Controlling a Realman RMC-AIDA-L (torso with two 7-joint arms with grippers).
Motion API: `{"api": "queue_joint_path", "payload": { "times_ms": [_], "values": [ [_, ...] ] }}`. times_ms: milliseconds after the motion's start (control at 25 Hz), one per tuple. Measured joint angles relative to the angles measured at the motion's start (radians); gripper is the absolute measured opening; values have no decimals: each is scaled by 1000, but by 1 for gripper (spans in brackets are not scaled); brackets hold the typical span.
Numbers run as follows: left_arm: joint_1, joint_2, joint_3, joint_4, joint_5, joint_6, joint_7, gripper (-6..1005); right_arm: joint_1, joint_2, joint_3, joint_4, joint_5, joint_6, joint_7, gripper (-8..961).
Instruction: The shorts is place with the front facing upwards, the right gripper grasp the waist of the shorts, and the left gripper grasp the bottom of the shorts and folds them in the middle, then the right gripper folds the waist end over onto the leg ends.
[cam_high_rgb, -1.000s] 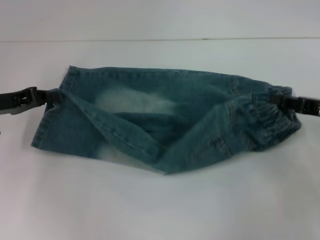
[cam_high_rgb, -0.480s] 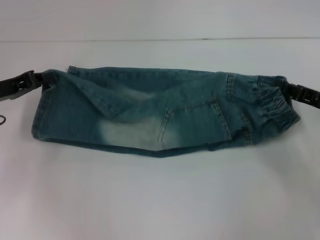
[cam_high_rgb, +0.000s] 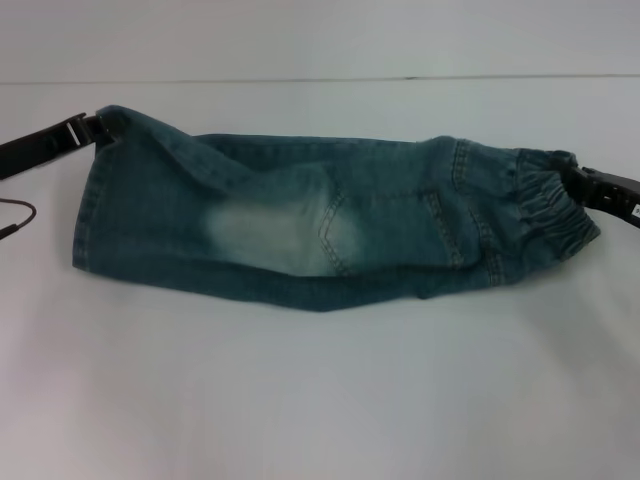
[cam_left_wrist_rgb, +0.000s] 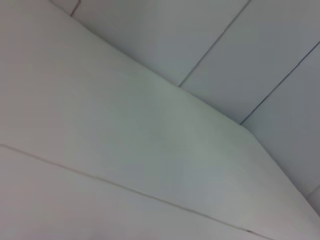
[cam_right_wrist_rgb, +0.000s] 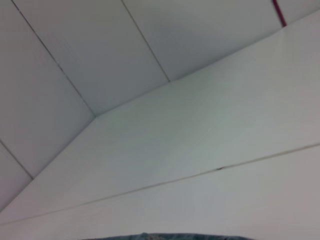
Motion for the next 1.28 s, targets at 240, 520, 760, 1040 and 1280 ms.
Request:
{"api": "queue_joint_path", "payload": {
  "times_ms": [240,520,760,1040,1280],
  "values": [
    [-4,-14,-4,-1,-19,-62,42,28,-17,3,8,24,63,-32,-78,86],
    [-7,-27,2,-8,-77,-127,73,28,-17,3,8,23,116,-49,-121,94],
    [-26,-48,3,-7,-105,-188,102,29,-7,-1,5,18,117,6,-127,101],
    [-55,-59,10,-12,-123,-254,137,44,2,-6,0,15,117,50,-128,108],
    [-61,-64,28,-14,-125,-316,139,62,11,-7,0,14,118,71,-138,115]
  ]
}}
